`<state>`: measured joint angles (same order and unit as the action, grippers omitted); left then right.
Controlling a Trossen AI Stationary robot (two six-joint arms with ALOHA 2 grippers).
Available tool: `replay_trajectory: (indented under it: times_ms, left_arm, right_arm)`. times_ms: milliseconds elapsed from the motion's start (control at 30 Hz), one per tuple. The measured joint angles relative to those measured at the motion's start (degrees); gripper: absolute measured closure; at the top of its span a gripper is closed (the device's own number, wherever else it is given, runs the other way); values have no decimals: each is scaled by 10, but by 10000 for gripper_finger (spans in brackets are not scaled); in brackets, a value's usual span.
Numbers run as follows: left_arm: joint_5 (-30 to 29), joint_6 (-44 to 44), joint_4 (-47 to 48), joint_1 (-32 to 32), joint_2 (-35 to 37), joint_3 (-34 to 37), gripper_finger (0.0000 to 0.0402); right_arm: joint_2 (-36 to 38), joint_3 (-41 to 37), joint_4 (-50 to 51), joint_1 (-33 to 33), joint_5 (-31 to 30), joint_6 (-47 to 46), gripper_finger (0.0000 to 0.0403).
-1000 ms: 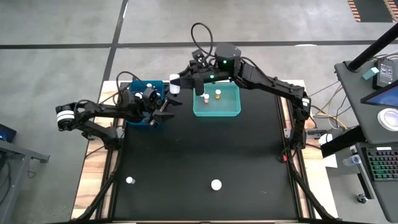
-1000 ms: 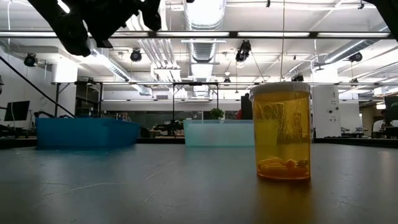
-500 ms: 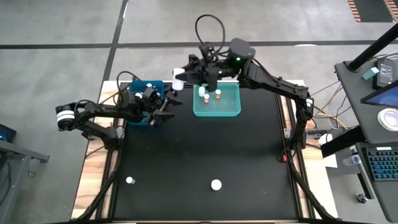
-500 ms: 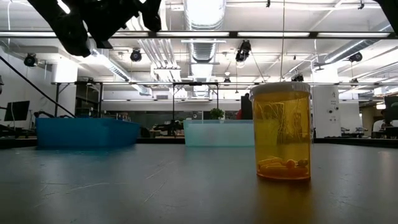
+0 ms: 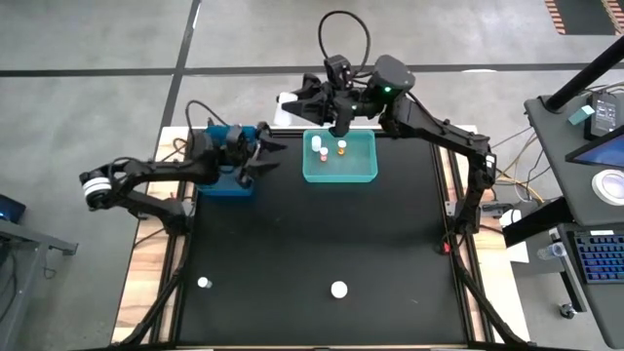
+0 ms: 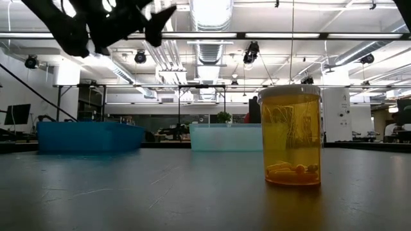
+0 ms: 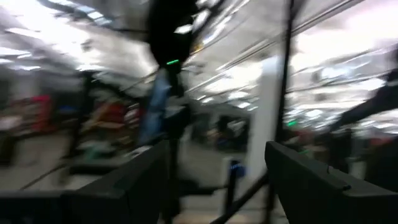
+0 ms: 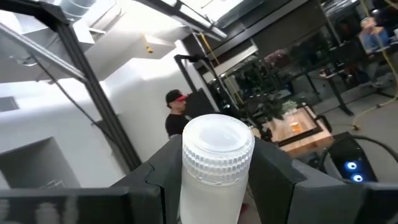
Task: Pick and place medicine bottles into bin by pill shape (circle, oval)
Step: Put the white capsule bottle into the blue bin
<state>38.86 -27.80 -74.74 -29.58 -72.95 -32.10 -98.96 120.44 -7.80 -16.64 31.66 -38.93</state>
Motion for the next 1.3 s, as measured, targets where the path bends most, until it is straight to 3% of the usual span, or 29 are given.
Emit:
replay_trajectory:
  times_ms: [133, 333, 400, 500, 600, 967, 1300]
  left_arm:
    - [-38, 91, 164, -50, 50, 0, 159]
    - [-186, 256, 394, -76, 131, 3, 160]
    - [-224, 291, 436, -76, 152, 3, 160]
    - [-229, 312, 476, -76, 194, 3, 160]
    - [-229, 323, 515, -75, 242, 5, 160]
    - [-253, 343, 554, -75, 388, 47, 160]
    - [-299, 348, 551, -75, 451, 75, 160]
  right_arm:
    - [-1, 0, 0, -7, -3, 0, 263]
    - [-4, 0, 33, -21, -42, 74, 263]
    - [-4, 0, 86, -23, -100, 163, 263]
    - [-4, -10, 161, -21, -237, 330, 263]
    - [-19, -40, 156, -20, -321, 409, 263]
    - [-167, -76, 48, -34, -312, 464, 262]
    - [-325, -48, -103, -32, -295, 415, 262]
